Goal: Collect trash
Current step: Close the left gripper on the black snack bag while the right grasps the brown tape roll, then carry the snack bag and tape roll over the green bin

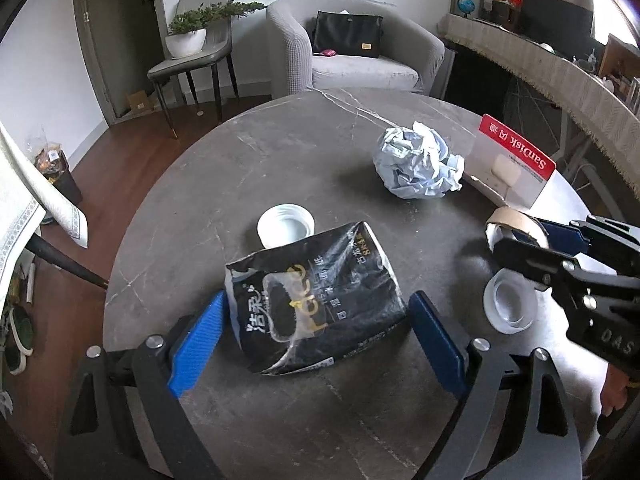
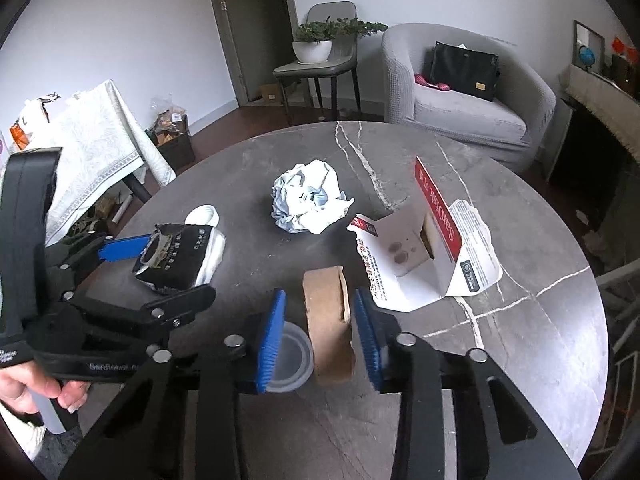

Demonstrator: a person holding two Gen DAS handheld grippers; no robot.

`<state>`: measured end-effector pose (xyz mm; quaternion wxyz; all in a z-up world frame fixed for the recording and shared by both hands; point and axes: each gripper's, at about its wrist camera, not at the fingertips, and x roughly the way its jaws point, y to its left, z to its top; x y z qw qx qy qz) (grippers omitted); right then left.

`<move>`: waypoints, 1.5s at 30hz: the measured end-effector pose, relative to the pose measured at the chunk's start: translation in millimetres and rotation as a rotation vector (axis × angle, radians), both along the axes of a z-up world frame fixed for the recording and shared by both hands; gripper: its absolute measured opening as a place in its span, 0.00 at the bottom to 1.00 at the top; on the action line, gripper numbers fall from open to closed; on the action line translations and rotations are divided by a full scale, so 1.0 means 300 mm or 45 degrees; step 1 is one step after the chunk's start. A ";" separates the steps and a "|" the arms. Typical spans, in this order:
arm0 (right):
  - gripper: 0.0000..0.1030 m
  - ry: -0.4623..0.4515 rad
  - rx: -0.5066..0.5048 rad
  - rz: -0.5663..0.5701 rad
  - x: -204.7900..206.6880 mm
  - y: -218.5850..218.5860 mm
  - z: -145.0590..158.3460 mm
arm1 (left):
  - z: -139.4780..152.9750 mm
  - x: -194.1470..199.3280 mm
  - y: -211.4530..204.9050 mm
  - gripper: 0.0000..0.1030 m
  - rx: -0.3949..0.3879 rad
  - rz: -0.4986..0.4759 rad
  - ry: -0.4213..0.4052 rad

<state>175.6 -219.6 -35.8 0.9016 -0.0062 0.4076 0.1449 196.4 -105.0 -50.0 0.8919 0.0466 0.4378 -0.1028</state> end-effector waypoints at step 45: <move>0.18 -0.148 0.131 0.208 -0.018 0.563 0.137 | 0.068 -0.225 0.629 0.76 -0.173 0.136 -0.106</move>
